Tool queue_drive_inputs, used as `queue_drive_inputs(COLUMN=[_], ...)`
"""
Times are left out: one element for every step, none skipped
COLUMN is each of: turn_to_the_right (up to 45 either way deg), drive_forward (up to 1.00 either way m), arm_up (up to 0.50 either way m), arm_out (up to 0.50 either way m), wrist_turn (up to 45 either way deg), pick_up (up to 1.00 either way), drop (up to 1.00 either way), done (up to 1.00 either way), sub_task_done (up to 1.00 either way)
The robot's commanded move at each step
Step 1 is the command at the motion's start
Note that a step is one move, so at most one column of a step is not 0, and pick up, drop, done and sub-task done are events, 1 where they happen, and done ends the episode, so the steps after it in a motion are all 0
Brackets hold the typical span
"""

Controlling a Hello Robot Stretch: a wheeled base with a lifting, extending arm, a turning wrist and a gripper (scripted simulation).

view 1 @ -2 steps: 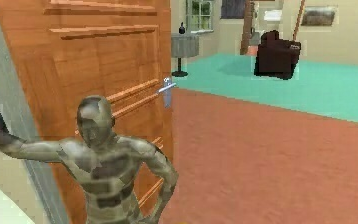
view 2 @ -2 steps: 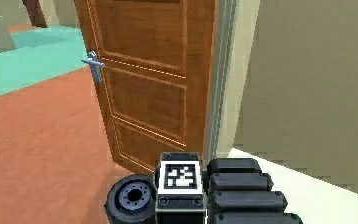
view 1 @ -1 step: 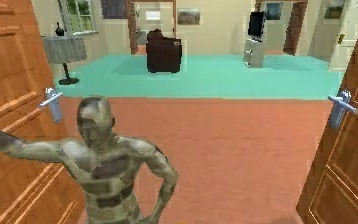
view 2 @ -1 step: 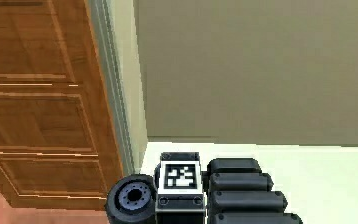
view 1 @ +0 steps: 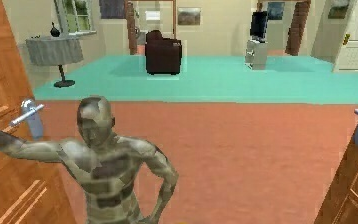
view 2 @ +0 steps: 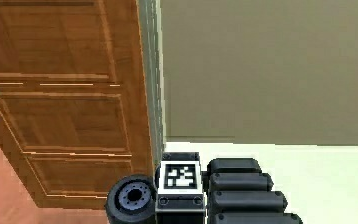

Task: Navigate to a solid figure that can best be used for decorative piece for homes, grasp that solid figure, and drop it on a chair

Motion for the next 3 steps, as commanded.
queue_drive_inputs(turn_to_the_right=[6.0, 0.0, 3.0], drive_forward=[0.0, 1.0, 0.0], arm_up=[0.0, 0.0, 0.0], arm_out=[0.0, 0.0, 0.0], wrist_turn=[0.0, 0.0, 0.0], pick_up=[0.0, 0.0, 0.0], drop=[0.0, 0.0, 0.0], done=[0.0, 0.0, 0.0], sub_task_done=[0.0, 0.0, 0.0])
